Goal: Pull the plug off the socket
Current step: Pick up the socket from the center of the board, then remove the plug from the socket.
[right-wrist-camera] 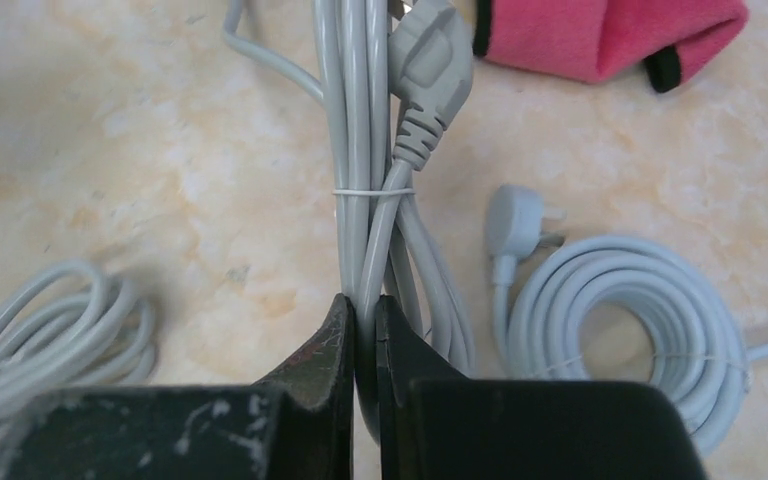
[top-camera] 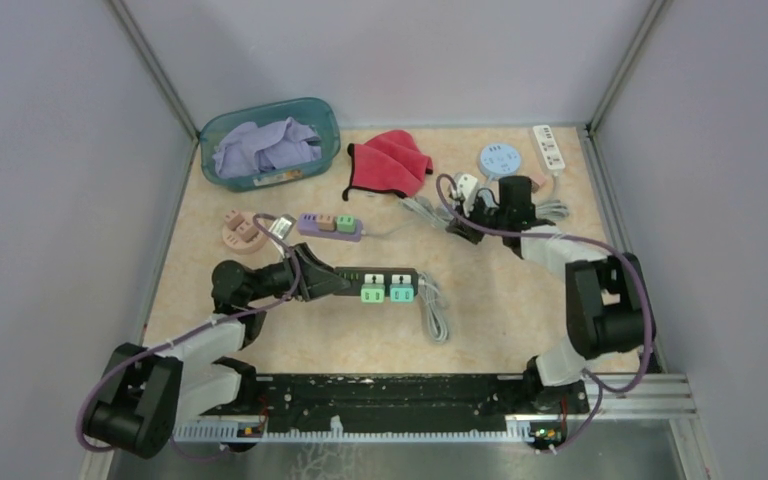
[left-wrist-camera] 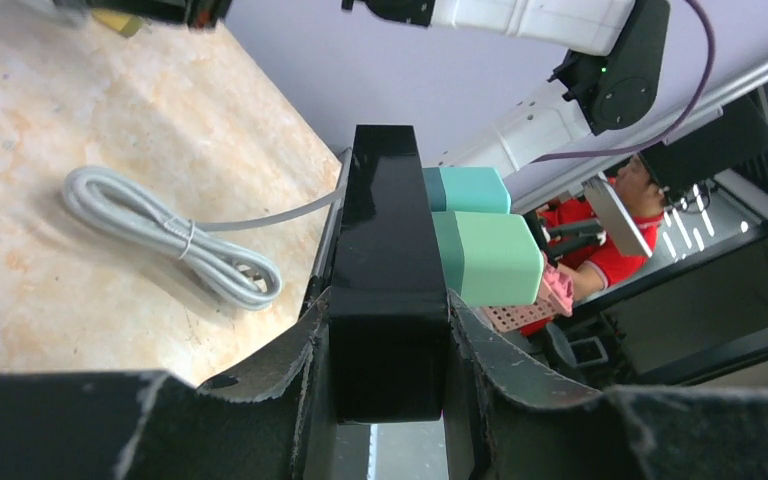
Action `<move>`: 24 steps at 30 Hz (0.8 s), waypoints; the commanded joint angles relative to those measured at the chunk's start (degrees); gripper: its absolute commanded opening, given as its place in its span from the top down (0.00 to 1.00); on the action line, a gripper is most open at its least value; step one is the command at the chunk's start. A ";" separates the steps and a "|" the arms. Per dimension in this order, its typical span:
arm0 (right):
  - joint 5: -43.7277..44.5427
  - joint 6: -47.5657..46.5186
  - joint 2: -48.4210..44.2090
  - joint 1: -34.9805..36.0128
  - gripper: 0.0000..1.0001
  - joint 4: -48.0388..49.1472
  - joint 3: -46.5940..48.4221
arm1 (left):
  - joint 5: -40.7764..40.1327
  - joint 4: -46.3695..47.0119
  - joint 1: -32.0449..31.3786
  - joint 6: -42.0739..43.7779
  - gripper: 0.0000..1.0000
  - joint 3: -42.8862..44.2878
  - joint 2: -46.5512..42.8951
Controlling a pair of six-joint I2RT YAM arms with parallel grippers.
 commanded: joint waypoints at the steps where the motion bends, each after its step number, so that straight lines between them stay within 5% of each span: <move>1: 5.55 9.10 7.05 1.07 0.91 3.41 11.75 | -4.38 5.59 0.24 0.02 1.00 -2.16 3.08; 3: 9.81 13.56 8.15 0.96 0.69 1.63 14.75 | -5.93 5.88 0.24 0.34 1.00 -3.15 4.96; 6: 7.53 13.23 4.80 -0.37 0.48 0.09 14.14 | -7.01 2.66 0.12 2.39 1.00 -3.18 7.52; 16: -29.65 -3.99 -12.07 -4.98 0.24 -17.46 2.98 | -12.90 -8.71 -1.33 9.88 1.00 0.09 15.52; 18: -31.02 -6.23 -12.97 -4.97 0.19 -15.84 -0.94 | -13.56 -12.95 -1.34 12.87 1.00 1.00 15.28; 21: -22.64 6.11 -11.40 -3.75 0.18 -4.45 -4.00 | -14.46 -21.32 -1.34 17.77 1.00 2.04 12.60; 24: -15.67 8.16 -7.48 -0.57 0.19 -7.06 -1.27 | -16.47 -29.81 -1.34 22.25 1.00 1.89 7.49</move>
